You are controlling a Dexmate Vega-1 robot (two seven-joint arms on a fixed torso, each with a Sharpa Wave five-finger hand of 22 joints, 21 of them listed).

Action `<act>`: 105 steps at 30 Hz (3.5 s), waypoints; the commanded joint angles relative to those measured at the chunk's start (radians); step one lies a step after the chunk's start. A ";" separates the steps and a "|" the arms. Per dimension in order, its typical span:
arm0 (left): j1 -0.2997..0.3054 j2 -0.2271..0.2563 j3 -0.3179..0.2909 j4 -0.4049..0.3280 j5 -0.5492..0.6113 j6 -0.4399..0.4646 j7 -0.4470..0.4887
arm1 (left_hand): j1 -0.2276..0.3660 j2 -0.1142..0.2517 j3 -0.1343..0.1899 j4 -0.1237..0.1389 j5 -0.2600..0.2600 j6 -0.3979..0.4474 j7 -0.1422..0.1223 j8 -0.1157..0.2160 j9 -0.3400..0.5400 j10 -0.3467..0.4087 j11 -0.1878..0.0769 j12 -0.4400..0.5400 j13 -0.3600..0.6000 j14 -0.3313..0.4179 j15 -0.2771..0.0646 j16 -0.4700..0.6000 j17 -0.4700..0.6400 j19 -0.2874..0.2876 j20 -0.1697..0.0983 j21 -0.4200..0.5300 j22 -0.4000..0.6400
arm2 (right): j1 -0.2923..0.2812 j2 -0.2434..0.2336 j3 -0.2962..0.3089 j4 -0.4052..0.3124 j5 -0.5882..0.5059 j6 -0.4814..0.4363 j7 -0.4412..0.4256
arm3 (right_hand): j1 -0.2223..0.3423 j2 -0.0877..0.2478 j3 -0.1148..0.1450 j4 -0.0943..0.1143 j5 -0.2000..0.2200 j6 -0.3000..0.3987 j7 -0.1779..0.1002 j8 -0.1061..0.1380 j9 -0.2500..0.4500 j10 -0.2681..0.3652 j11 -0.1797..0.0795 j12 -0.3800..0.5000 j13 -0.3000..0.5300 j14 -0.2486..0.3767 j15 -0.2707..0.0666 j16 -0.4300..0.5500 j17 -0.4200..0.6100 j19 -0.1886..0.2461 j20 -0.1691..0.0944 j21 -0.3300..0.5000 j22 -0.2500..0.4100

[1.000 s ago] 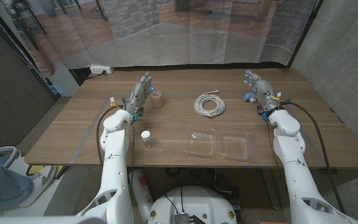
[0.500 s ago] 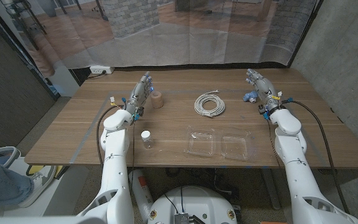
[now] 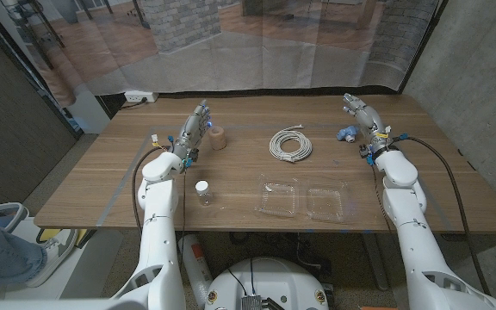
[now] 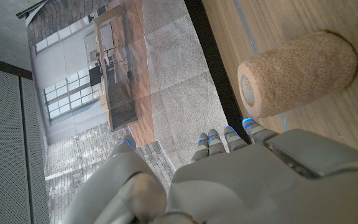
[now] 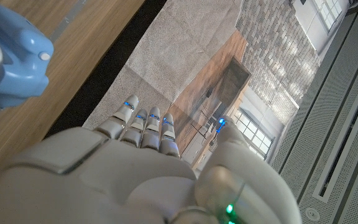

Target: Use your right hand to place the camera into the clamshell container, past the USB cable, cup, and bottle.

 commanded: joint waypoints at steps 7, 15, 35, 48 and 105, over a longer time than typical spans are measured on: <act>0.002 0.003 0.001 -0.018 0.005 0.016 -0.011 | 0.012 0.002 0.000 -0.001 0.006 0.003 -0.002 0.003 0.003 -0.001 0.000 0.007 0.003 -0.008 0.002 0.004 0.003 -0.004 0.002 0.004 0.005 | 0.001 -0.047 -0.019 0.012 -0.110 0.061 -0.073 | 0.019 0.002 0.000 -0.008 0.002 0.003 -0.010 0.003 0.005 0.000 -0.005 -0.007 0.005 0.004 -0.004 0.001 0.000 -0.012 -0.022 -0.014 0.005; -0.002 0.001 -0.003 -0.010 -0.003 0.006 -0.011 | 0.014 0.003 -0.002 -0.002 0.006 0.003 -0.002 0.002 0.003 -0.002 -0.003 0.006 0.003 -0.008 0.002 0.005 0.003 -0.004 0.004 0.004 0.005 | -0.003 -0.064 -0.025 0.025 -0.171 0.097 -0.132 | 0.025 0.004 0.001 -0.011 0.003 0.003 -0.012 0.003 0.005 -0.004 -0.006 -0.009 0.005 0.003 -0.004 0.001 -0.001 -0.012 -0.021 -0.017 0.005; 0.001 0.005 -0.002 -0.011 -0.002 0.008 -0.015 | 0.018 0.005 -0.005 -0.002 0.006 0.004 -0.002 0.002 0.003 -0.002 -0.003 0.006 0.003 -0.008 0.002 0.005 0.003 -0.006 0.005 0.004 0.005 | -0.007 -0.107 -0.058 0.041 -0.327 0.165 -0.279 | 0.035 0.008 0.003 -0.017 0.003 0.004 -0.019 0.003 0.005 -0.008 -0.008 -0.011 0.005 0.002 -0.007 0.001 0.000 -0.014 -0.020 -0.025 0.005; -0.001 0.006 -0.003 0.001 -0.006 0.000 -0.017 | 0.019 0.007 -0.007 -0.003 0.006 0.005 -0.002 0.002 0.003 -0.003 -0.003 0.006 0.003 -0.009 0.003 0.005 0.003 -0.007 0.007 0.004 0.005 | -0.004 -0.146 -0.090 0.040 -0.432 0.161 -0.360 | 0.038 0.008 0.000 -0.019 0.001 0.005 -0.022 0.003 0.005 -0.008 -0.011 -0.011 0.005 0.001 -0.007 0.002 0.001 -0.014 -0.018 -0.031 0.005; -0.012 0.004 0.006 0.034 -0.005 -0.019 -0.018 | 0.028 0.013 -0.017 -0.004 0.004 0.008 -0.002 0.002 0.003 -0.002 -0.003 0.006 0.004 -0.008 0.002 0.005 0.003 -0.009 0.012 0.005 0.005 | -0.049 -0.336 -0.208 -0.068 -0.721 0.002 -0.523 | 0.056 0.016 -0.005 -0.026 -0.001 0.010 -0.033 0.002 0.006 -0.025 -0.011 -0.017 0.005 0.005 -0.005 0.003 0.000 -0.010 0.000 -0.054 0.006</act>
